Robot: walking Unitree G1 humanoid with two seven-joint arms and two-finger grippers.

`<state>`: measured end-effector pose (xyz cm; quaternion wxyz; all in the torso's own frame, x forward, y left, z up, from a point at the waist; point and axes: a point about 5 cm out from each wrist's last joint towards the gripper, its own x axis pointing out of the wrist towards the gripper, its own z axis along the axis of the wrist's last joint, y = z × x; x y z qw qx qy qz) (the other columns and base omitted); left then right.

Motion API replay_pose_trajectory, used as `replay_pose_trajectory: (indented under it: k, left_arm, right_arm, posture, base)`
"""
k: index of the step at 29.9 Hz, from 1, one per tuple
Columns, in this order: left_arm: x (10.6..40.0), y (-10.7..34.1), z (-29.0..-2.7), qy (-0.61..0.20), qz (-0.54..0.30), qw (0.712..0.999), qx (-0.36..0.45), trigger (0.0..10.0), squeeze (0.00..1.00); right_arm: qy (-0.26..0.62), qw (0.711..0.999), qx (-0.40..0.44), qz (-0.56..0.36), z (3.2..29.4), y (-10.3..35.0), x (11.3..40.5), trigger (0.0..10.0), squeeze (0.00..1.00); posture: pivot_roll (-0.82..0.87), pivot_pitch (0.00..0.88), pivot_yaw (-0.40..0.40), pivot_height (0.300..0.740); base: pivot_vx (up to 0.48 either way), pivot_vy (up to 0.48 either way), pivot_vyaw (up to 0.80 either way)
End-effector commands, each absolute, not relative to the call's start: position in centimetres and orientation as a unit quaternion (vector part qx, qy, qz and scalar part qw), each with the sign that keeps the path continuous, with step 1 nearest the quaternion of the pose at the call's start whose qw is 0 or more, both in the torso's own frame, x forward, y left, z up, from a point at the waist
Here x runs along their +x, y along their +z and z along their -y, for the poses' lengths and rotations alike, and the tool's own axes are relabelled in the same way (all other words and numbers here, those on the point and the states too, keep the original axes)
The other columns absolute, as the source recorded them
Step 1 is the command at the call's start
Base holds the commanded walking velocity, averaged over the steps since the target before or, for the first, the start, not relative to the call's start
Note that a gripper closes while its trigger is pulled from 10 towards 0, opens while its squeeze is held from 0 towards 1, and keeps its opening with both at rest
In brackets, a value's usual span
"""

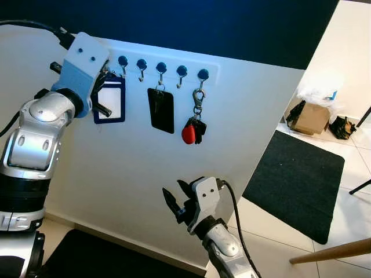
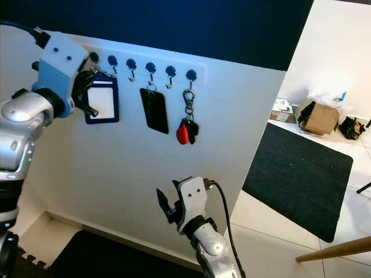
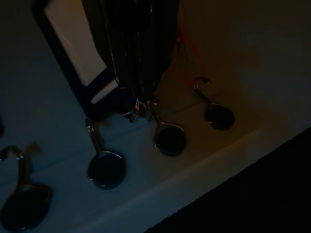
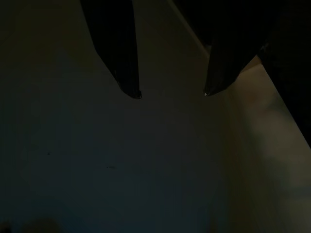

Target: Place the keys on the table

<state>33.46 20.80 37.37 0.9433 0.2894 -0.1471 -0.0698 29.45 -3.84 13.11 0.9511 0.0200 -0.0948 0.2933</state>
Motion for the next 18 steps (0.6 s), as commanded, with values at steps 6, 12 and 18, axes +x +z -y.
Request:
replay_pose_trajectory:
  k: [6,12,18]
  left_arm:
    - [34.2,38.2,-20.7,-0.029,0.179,0.943,0.28,10.0,0.0]
    - [34.4,39.7,-21.2,0.015,0.21,0.937,0.279,10.0,0.0]
    - [34.6,40.3,-21.6,0.04,0.222,0.935,0.274,10.0,0.0]
  right_arm:
    - [0.294,0.951,0.033,0.086,3.6,12.7,29.3,10.0,0.0]
    - [0.291,0.952,0.033,0.086,3.7,12.6,29.1,10.0,0.0]
    - [0.288,0.953,0.034,0.086,3.7,12.6,29.1,10.0,0.0]
  posture:
    - [0.27,0.167,-0.034,0.74]
    - [0.27,0.167,-0.026,0.74]
    - [0.27,0.168,-0.023,0.74]
  base:
    - [0.0,0.0,0.0]
    - [0.0,0.0,0.0]
    - [0.0,0.0,0.0]
